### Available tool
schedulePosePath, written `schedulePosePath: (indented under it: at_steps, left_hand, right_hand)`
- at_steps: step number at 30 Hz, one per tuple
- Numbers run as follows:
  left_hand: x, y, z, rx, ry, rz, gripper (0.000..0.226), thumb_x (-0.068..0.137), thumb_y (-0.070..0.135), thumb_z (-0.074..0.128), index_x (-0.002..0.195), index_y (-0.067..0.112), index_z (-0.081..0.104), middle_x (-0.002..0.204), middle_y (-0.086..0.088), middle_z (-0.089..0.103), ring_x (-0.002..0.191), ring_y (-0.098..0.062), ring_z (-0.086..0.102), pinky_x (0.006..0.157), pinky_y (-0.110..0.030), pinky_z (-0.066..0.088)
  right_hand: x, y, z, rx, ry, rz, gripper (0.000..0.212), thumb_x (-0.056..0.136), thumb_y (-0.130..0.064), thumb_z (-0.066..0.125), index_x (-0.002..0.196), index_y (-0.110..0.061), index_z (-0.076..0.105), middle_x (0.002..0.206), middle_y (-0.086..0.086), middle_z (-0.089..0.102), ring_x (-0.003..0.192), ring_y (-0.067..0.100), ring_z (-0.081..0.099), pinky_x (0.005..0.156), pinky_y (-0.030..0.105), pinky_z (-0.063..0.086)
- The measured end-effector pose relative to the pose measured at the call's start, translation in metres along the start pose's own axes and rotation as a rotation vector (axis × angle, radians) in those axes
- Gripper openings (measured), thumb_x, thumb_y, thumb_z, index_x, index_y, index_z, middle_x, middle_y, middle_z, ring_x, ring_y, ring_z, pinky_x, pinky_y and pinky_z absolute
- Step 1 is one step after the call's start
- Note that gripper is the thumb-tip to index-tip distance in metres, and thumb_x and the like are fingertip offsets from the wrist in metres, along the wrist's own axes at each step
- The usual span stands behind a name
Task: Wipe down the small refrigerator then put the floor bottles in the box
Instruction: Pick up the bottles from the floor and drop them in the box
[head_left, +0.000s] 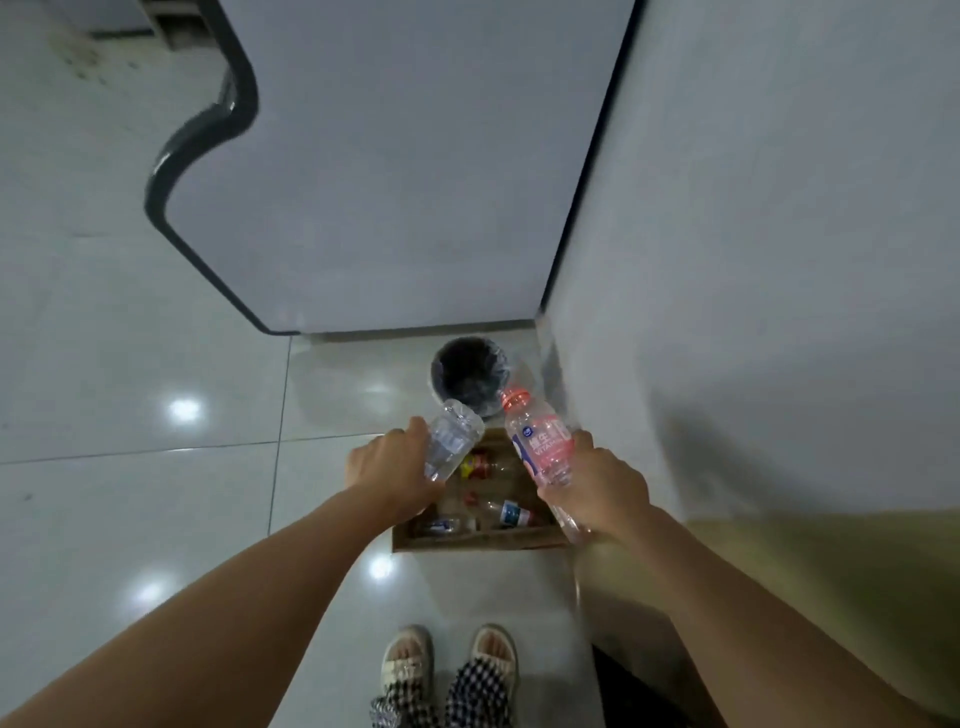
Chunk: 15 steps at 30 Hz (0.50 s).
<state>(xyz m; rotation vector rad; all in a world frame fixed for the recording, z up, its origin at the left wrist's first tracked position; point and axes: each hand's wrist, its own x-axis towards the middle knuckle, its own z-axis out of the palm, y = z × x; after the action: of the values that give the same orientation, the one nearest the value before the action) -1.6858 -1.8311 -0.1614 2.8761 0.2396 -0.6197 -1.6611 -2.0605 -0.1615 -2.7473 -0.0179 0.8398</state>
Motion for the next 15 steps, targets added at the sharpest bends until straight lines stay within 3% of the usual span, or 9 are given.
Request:
schedulePosePath:
  at_steps: [4,8,15]
  left_hand:
    - [0.032,-0.008,0.065,-0.003,-0.068,-0.056,0.062,0.074,0.046,0.067,0.123,0.022,0.038,0.106,-0.001,0.063,0.094,-0.022,0.062,0.073,-0.032,0.042]
    - [0.074,-0.020,0.139,-0.003,-0.111,-0.085,0.059,0.072,0.049,0.069,0.116,0.023,0.040,0.099,0.002,0.063,0.086,-0.018,0.060,0.067,-0.030,0.039]
    - [0.151,-0.035,0.272,0.004,-0.184,-0.089,0.057,0.073,0.046,0.069,0.116,0.022,0.040,0.099,0.000,0.062,0.090,-0.022,0.060,0.068,-0.032,0.039]
  right_hand:
    - [0.045,0.021,0.060,-0.030,-0.046,0.003,0.066,0.077,-0.056,0.065,0.126,-0.020,0.039,0.101,-0.004,0.061,0.084,0.016,0.060,0.073,0.031,0.051]
    - [0.098,0.043,0.127,-0.048,-0.067,0.005,0.065,0.079,-0.059,0.061,0.126,-0.022,0.035,0.095,-0.006,0.058,0.074,0.011,0.052,0.058,0.025,0.040]
    - [0.197,0.080,0.240,-0.046,-0.095,0.017,0.057,0.079,-0.051,0.067,0.120,-0.023,0.040,0.086,-0.008,0.053,0.061,0.004,0.041,0.048,0.020,0.025]
